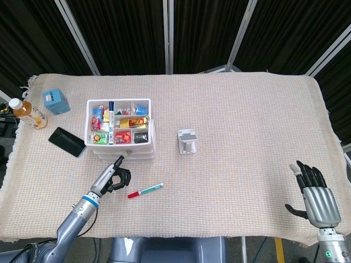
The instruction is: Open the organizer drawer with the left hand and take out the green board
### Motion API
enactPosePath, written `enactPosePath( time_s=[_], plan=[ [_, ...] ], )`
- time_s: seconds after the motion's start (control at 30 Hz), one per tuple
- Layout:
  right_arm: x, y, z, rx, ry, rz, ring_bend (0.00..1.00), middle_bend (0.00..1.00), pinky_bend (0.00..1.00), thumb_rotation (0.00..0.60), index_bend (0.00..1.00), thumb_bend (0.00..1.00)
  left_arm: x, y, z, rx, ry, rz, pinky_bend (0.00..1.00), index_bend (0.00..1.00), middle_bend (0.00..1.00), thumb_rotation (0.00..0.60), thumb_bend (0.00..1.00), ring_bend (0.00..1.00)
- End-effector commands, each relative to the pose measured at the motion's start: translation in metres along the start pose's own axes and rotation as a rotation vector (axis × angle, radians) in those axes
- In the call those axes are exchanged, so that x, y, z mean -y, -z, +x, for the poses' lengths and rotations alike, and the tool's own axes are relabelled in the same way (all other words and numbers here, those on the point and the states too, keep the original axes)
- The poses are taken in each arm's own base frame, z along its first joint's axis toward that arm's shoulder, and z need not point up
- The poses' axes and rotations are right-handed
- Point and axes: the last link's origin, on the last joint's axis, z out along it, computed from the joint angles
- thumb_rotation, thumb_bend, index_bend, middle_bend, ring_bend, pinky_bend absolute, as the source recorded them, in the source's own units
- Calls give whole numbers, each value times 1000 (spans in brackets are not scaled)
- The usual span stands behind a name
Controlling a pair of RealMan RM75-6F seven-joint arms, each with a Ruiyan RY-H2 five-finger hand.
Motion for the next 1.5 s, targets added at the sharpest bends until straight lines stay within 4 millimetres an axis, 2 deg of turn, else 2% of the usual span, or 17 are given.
enactPosePath(
  time_s=[0.03, 0.33, 0.97, 1.33, 1.5],
  plan=[
    [1, 0, -1, 4, 0, 2, 0, 0, 0, 600, 95, 15, 1, 0, -1, 5, -3, -1, 604, 0, 706, 600, 1000, 727],
    [1, 0, -2, 8, -1, 2, 0, 0, 0, 600, 96, 15, 2, 2, -1, 15, -5, -8, 604, 24, 706, 600, 1000, 727],
    [6, -2, -4, 16, 2, 19, 0, 0, 0, 600, 95, 15, 8, 19, -2, 32, 1, -34, 604, 60, 706, 600, 1000, 727],
    [8, -2, -4, 16, 0, 24, 0, 0, 0, 600, 95, 15, 15, 44, 2, 38, -8, -53, 604, 52, 706, 600, 1000, 727],
    [9, -2, -4, 14, 2, 25, 0, 0, 0, 600, 96, 15, 17, 55, 6, 11, -18, -90, 604, 1, 706, 600, 1000, 727]
  ],
)
